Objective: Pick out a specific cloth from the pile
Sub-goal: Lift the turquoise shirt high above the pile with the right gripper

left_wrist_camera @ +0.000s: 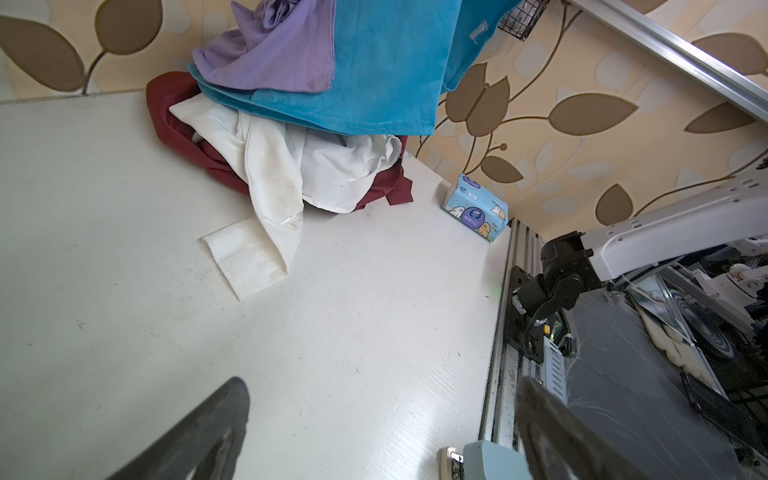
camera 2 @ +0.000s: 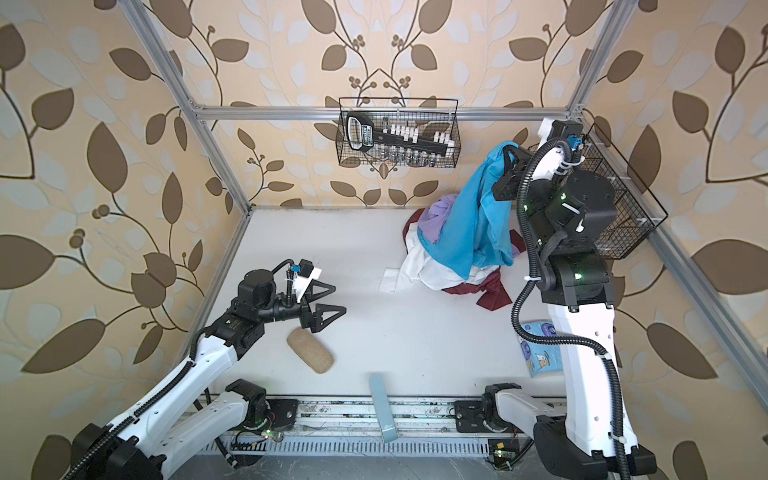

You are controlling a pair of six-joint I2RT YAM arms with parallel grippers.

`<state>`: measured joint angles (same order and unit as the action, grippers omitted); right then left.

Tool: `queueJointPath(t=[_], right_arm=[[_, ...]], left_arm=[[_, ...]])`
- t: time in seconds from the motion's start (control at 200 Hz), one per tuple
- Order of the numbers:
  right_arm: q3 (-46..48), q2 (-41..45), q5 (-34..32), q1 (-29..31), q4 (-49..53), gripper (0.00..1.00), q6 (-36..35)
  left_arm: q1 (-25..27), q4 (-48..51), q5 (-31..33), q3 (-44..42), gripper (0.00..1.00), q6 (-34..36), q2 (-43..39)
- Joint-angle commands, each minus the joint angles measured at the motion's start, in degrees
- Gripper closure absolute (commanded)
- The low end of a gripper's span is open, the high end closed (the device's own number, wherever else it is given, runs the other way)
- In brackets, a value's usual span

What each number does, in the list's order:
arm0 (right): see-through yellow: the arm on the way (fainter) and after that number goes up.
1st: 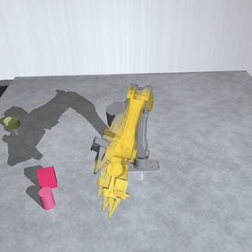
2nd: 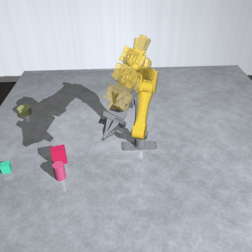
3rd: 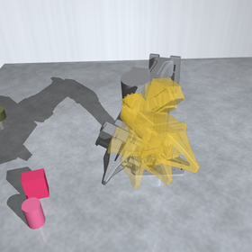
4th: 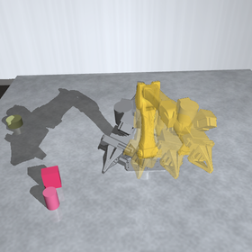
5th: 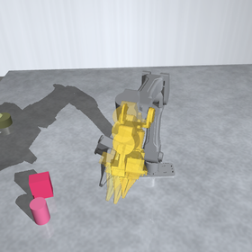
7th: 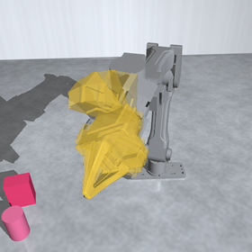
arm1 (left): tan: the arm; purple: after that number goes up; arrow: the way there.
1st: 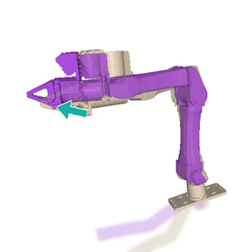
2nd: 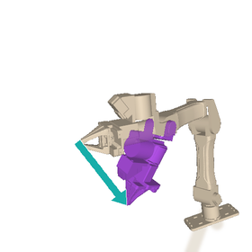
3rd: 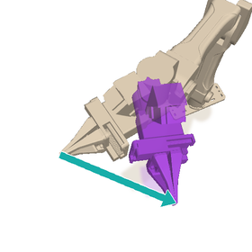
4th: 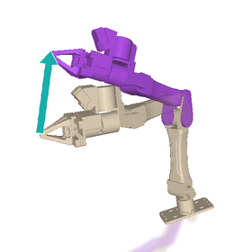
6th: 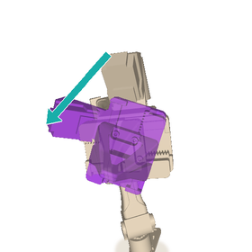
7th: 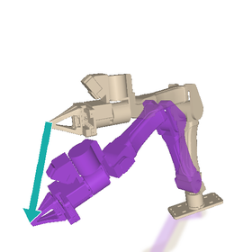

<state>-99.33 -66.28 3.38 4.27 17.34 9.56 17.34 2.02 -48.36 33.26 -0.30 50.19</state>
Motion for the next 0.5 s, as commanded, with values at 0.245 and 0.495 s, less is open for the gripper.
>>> queueJointPath(t=[0.245,0.495], right_arm=[[-6.4,-1.1,5.4,0.4,-5.0,1.0,3.7],[-10.1,-2.9,7.6,0.4,-5.8,1.0,5.5]], left_arm=[[1.1,-0.4,0.0,2.1,0.01,1.3,-1.9],[1.2,-0.4,0.0,2.0,0.01,1.5,-2.2]])
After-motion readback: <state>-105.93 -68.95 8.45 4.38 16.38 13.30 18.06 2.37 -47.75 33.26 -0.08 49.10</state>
